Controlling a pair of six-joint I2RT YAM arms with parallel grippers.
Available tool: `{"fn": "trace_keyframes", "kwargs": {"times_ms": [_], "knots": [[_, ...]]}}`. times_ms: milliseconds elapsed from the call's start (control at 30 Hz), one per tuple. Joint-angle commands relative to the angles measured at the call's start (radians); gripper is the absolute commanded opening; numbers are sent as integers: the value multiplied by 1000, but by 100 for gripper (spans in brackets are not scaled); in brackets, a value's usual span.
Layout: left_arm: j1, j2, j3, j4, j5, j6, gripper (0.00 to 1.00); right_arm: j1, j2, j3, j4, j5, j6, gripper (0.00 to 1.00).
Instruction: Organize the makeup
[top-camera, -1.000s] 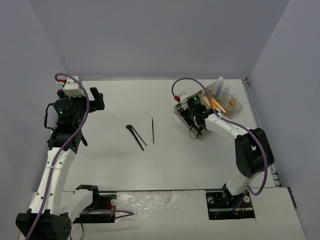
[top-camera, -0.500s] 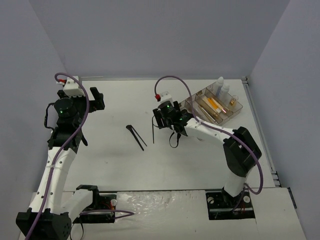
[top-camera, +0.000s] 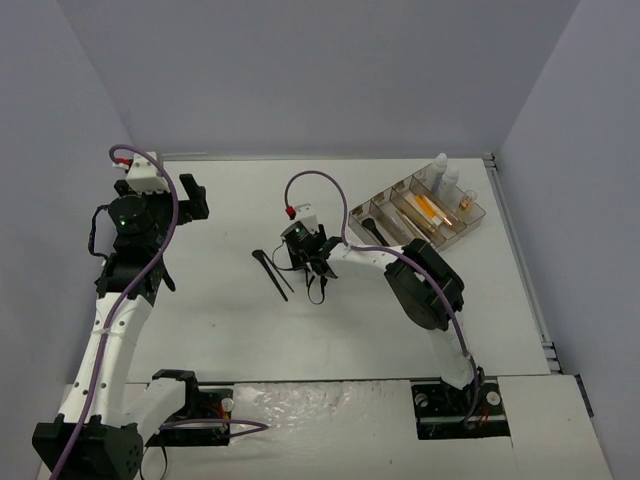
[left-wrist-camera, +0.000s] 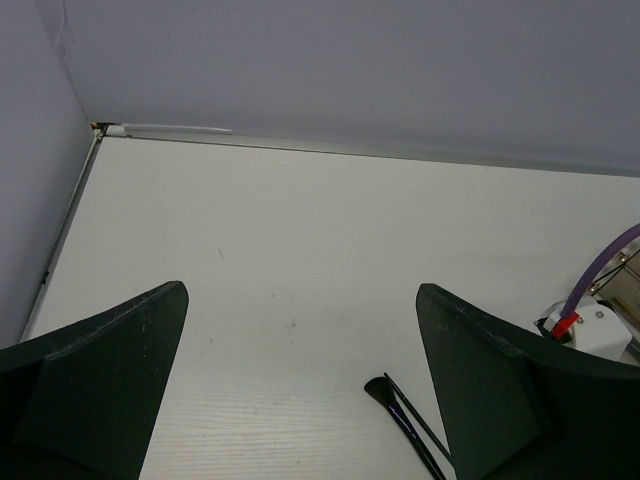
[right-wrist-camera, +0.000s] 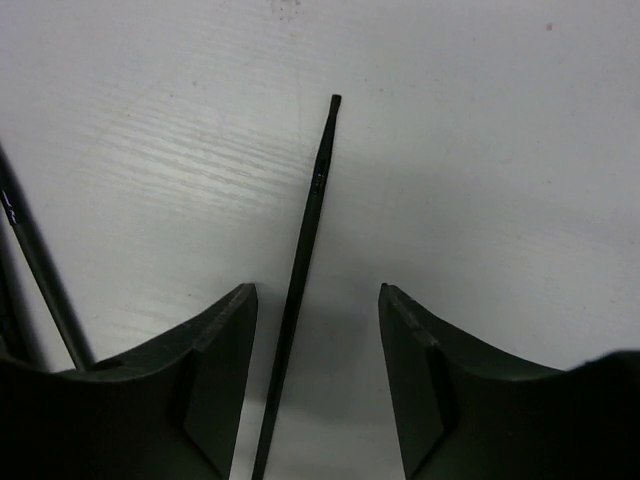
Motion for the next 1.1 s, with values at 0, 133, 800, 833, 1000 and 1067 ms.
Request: {"fn": "trace_keyframes", "kwargs": {"times_ms": [0, 133, 800, 833, 1000, 1067], "knots": [[7, -3, 27, 83, -2, -18, 97, -3, 21, 55, 52, 42, 45, 44], [7, -2, 24, 85, -2, -16, 97, -3, 54, 37, 57, 33, 51, 32], [8, -1, 22, 88, 4, -18, 97, -65, -240, -161, 60, -148, -232, 0], [7, 2, 22, 88, 5, -18, 97, -72, -288, -167, 41, -154, -261, 0], [9, 3, 24, 88, 8, -23, 97, -188, -442, -230, -40, -194, -468, 0], [9, 4, 24, 88, 9, -23, 97, -236, -492, -251, -56, -206, -533, 0]]}}
